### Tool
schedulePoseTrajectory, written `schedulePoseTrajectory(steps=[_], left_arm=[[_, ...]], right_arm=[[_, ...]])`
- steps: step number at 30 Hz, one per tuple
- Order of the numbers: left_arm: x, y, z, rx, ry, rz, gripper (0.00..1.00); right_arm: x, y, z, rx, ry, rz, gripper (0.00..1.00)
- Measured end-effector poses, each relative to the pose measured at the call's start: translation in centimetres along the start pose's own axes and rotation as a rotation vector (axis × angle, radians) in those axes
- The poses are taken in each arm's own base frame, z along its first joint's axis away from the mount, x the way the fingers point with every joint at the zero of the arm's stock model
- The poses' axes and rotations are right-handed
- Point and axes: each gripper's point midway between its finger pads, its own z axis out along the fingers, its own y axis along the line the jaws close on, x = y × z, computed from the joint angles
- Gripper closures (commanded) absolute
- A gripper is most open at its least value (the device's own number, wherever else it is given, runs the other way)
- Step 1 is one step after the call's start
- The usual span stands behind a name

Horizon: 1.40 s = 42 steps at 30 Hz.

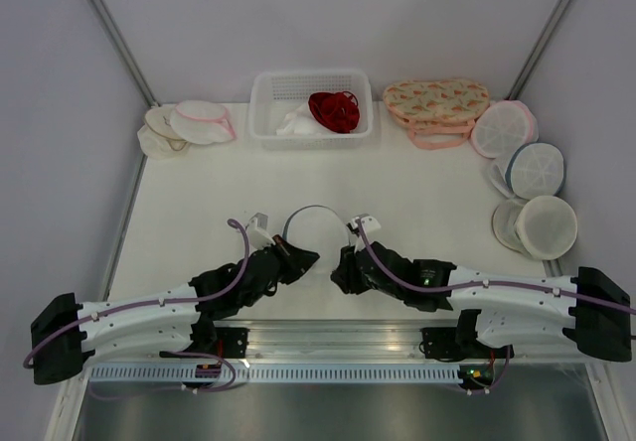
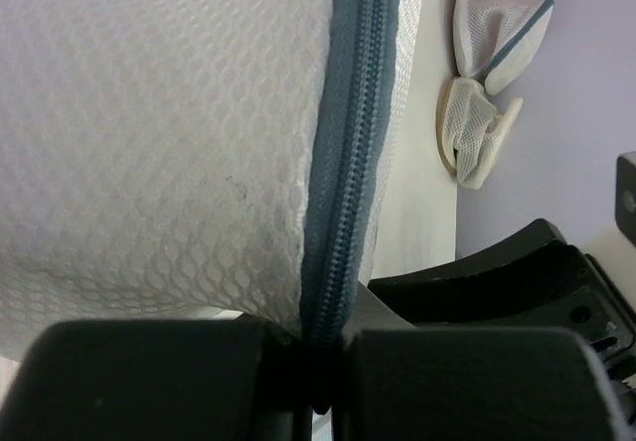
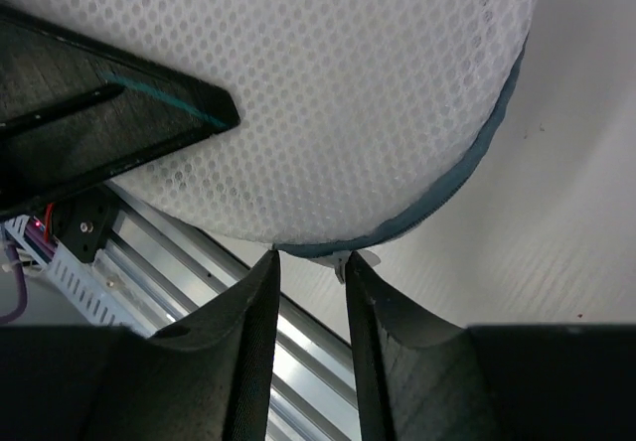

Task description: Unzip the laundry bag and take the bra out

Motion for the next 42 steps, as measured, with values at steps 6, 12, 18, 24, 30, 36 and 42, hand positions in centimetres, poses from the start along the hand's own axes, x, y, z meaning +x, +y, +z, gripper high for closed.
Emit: schedulePoseTrajectory(steps=[6,12,18,24,30,36,42], left_arm=[[0.1,0.0,0.0,0.005,0.009,0.002,0.98],[0.0,-0.5,-0.5,0.036,0.017,0.021,0.98],[-0.6,-1.1,-1.7,0.079,0.016,0.105,0.98],[-0.4,-2.1,-2.9,0.141,0.085,0.257,0.98],[0.8,-3.6,-3.4,0.201,0.225,0.484,0.98],[1.9,-4.8,-3.4,0.246,0.363,0.663,0.98],[2.6,-4.2,-2.4,0.229,0.489,0.742,0.98]], right_arm=[[-0.9,-0.5,0.5,0.045,-0.037,-0.027,0.99],[-1.2,-1.0,0.4,0.093,-0.037,-0.048,0.99],[-2.7,-3.2,-1.6,0.213,-0.079,-0.071,1.0],[-3.6,-4.3,-3.2,0.282,-0.098,-0.091,1.0],[-3.3,-5.8,-4.1,0.351,-0.086,-0.123,1.0],[-3.1,-7.2,-5.1,0.401,-0.071,-0.15,1.0],[-3.4,-8.0,-6.5,0.422,-0.085,-0.155,1.0]])
